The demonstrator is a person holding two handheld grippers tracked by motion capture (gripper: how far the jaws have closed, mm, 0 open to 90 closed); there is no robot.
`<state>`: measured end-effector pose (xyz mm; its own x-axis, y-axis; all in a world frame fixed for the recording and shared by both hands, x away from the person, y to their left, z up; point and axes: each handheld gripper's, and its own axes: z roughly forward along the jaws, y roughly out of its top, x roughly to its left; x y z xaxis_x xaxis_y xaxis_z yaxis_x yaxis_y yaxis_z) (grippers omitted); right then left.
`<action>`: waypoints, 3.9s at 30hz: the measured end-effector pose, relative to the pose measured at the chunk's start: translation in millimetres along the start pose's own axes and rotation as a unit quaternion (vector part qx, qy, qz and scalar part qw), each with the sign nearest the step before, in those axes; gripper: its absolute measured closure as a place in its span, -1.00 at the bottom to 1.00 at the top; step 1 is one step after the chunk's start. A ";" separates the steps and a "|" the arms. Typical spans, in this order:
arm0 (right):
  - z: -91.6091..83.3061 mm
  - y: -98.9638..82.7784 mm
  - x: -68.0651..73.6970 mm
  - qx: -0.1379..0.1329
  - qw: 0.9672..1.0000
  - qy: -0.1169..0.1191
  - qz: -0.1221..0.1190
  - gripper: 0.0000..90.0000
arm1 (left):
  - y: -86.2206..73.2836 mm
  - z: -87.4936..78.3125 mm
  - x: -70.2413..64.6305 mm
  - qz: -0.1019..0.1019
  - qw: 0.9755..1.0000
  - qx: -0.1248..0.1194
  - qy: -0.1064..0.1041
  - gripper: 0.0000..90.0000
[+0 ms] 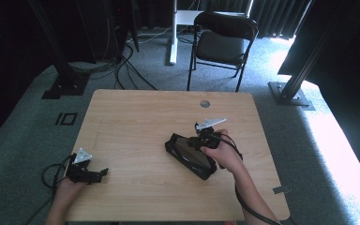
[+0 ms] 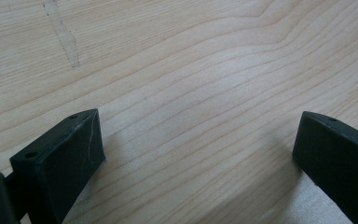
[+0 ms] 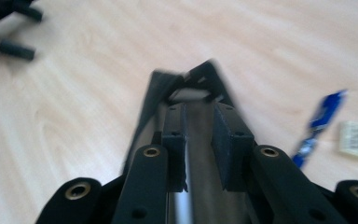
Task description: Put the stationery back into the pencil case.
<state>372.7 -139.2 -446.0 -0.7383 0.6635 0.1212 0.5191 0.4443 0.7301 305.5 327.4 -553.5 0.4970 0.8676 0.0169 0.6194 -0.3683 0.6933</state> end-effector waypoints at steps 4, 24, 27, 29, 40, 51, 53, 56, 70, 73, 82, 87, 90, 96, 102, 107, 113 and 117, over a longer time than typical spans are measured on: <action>-9.6 -0.5 -12.9 -0.024 0.999 -0.028 0.018 0.65 | 0.0 0.0 0.0 0.000 1.000 0.000 0.000 -0.95; 14.3 -15.4 -78.3 -0.029 0.989 -0.122 0.081 0.55 | 0.0 0.0 0.0 -0.001 1.000 0.000 0.000 -0.95; 21.9 -16.9 -85.2 -0.025 0.989 -0.114 0.091 0.47 | -0.1 0.0 0.0 -0.002 1.000 0.000 0.001 -0.95; 26.7 -17.9 -88.4 -0.021 0.988 -0.119 0.093 0.47 | -0.1 0.0 0.0 -0.002 1.000 0.000 0.001 -0.95; 55.1 -25.1 -104.2 0.003 0.983 -0.145 0.109 0.37 | 0.0 0.0 0.0 -0.002 1.000 0.000 0.001 -0.95; 79.2 -27.6 -109.8 0.031 0.980 -0.158 0.115 0.35 | 0.0 0.0 0.0 -0.002 1.000 0.000 0.001 -0.95; 81.0 -28.1 -110.0 0.037 0.980 -0.160 0.114 0.36 | 0.0 0.0 0.0 -0.002 1.000 0.000 0.001 -0.95; 84.2 -29.4 -110.1 0.040 0.978 -0.168 0.120 0.45 | 0.0 0.0 0.0 -0.002 1.000 0.000 0.001 -0.95; 62.5 -30.0 -110.6 0.046 0.977 -0.166 0.125 0.52 | -0.1 0.1 0.0 -0.002 1.000 -0.001 0.001 -0.95; 53.6 -32.3 -110.7 0.040 0.978 -0.164 0.126 0.52 | -0.1 0.0 0.0 -0.002 1.000 -0.001 0.001 -0.95; 36.3 -40.7 -106.7 0.057 0.979 -0.145 0.129 0.52 | -0.1 0.1 0.1 -0.002 1.000 0.000 0.001 -0.95; 26.7 -42.3 -104.0 0.050 0.981 -0.141 0.123 0.52 | 0.1 0.1 0.2 -0.002 1.000 0.000 0.001 -0.95; 22.0 -41.6 -101.0 0.047 0.982 -0.139 0.116 0.52 | 0.1 0.1 0.1 -0.003 1.000 0.000 0.001 -0.95; 7.2 -34.9 -87.0 0.031 0.987 -0.121 0.098 0.52 | 0.1 0.1 0.1 -0.003 1.000 0.000 0.001 -0.95; -8.1 -21.5 -67.3 0.006 0.992 -0.099 0.076 0.52 | 0.1 0.1 0.1 -0.002 1.000 0.000 0.001 -0.95; -15.7 -14.4 -56.6 -0.003 0.994 -0.091 0.058 0.52 | 0.1 0.0 0.1 -0.002 1.000 0.000 0.001 -0.95; -21.0 -9.1 -44.6 -0.006 0.996 -0.077 0.042 0.52 | 0.1 0.1 0.1 -0.002 1.000 0.000 0.001 -0.95; -24.1 -3.2 -30.9 -0.013 0.998 -0.062 0.022 0.52 | 0.1 0.1 0.1 -0.002 1.000 0.000 0.001 -0.95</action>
<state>383.5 -175.6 -435.9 -0.6547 0.7526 0.0704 0.5376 0.3982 0.7433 305.6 327.4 -553.5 0.4926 0.8701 0.0159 0.6217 -0.3646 0.6932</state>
